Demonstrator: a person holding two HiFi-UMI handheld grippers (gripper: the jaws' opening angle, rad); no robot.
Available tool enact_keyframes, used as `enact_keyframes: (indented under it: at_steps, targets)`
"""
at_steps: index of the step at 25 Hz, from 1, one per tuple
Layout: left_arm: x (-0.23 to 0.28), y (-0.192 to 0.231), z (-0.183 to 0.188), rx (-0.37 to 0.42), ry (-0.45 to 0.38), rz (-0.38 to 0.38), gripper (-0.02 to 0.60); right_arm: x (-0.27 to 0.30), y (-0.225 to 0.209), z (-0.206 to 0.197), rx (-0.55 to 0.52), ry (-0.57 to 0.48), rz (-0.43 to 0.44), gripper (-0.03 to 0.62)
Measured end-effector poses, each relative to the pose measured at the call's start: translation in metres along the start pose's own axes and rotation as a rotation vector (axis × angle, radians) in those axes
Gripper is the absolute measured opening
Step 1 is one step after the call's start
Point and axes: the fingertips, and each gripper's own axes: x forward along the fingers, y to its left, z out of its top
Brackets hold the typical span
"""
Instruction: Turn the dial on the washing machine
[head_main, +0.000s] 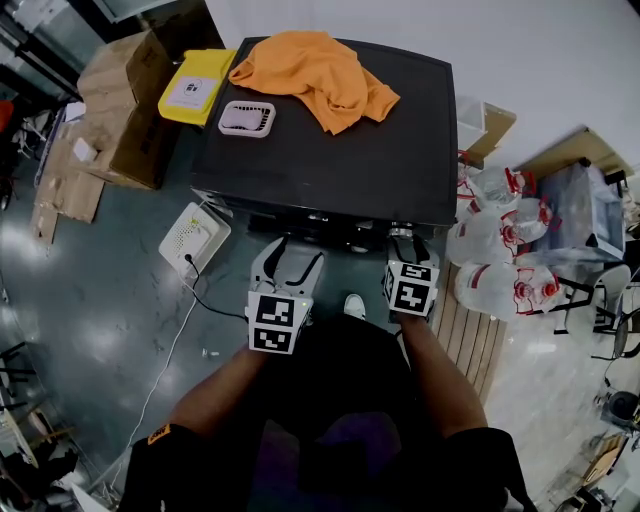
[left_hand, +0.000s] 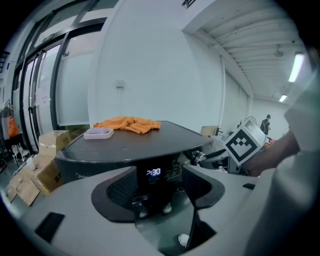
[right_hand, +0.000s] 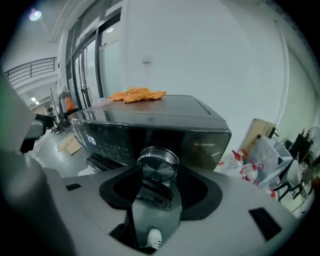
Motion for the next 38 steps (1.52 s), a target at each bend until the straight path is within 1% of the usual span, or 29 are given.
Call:
enact_keyframes:
  at_steps: [4, 11, 13, 14, 16, 18, 19, 20, 23, 25, 28, 29, 30, 33, 35, 38]
  targets:
    - [0.0, -0.001, 0.001, 0.0, -0.003, -0.002, 0.29, 0.001, -0.002, 0.0, 0.11, -0.014, 0.07, 0.229]
    - [-0.003, -0.003, -0.001, -0.007, -0.005, -0.003, 0.29, 0.002, -0.004, -0.003, 0.382, -0.034, 0.222, 0.229]
    - [-0.002, -0.003, -0.001, -0.006, -0.006, -0.004, 0.29, 0.003, -0.004, -0.004, 0.417, -0.039, 0.239, 0.229]
    - [-0.002, -0.004, 0.0, -0.006, -0.006, -0.004, 0.29, 0.003, -0.004, -0.004, 0.413, -0.04, 0.235, 0.229]
    - [-0.002, -0.006, 0.0, -0.007, -0.008, -0.004, 0.29, 0.001, -0.004, -0.004, 0.369, -0.039, 0.207, 0.229]
    - [-0.002, -0.006, 0.001, -0.006, -0.01, -0.002, 0.29, -0.001, -0.003, -0.004, 0.282, -0.035, 0.155, 0.249]
    - [-0.002, -0.006, 0.001, -0.006, -0.01, -0.001, 0.29, -0.001, -0.002, -0.003, 0.227, -0.032, 0.126, 0.276]
    - [-0.002, -0.005, 0.001, -0.006, -0.011, 0.001, 0.29, -0.002, -0.001, -0.002, 0.169, -0.03, 0.099, 0.287]
    - [-0.003, -0.004, 0.002, -0.004, -0.012, 0.007, 0.29, -0.003, 0.004, 0.001, 0.019, -0.026, 0.036, 0.295]
    - [-0.003, -0.002, 0.002, -0.004, -0.012, 0.01, 0.29, -0.002, 0.007, 0.002, -0.029, -0.018, 0.015, 0.295]
    - [-0.004, -0.001, 0.001, -0.004, -0.011, 0.012, 0.29, 0.0, 0.007, 0.002, -0.045, -0.006, -0.004, 0.295]
    - [-0.004, -0.001, 0.001, -0.004, -0.012, 0.012, 0.29, 0.0, 0.006, 0.002, -0.046, -0.005, -0.009, 0.29]
    - [-0.005, 0.0, 0.001, -0.004, -0.013, 0.013, 0.29, 0.0, 0.005, 0.003, -0.047, -0.005, -0.013, 0.272]
    - [-0.005, 0.0, 0.0, -0.006, -0.014, 0.012, 0.29, 0.0, 0.004, 0.002, -0.036, -0.007, -0.01, 0.264]
    - [-0.004, 0.0, 0.0, -0.007, -0.014, 0.009, 0.29, 0.001, 0.003, 0.001, 0.013, -0.007, 0.012, 0.264]
    - [-0.003, -0.001, 0.001, -0.009, -0.014, 0.004, 0.29, 0.002, 0.001, 0.001, 0.177, -0.005, 0.092, 0.265]
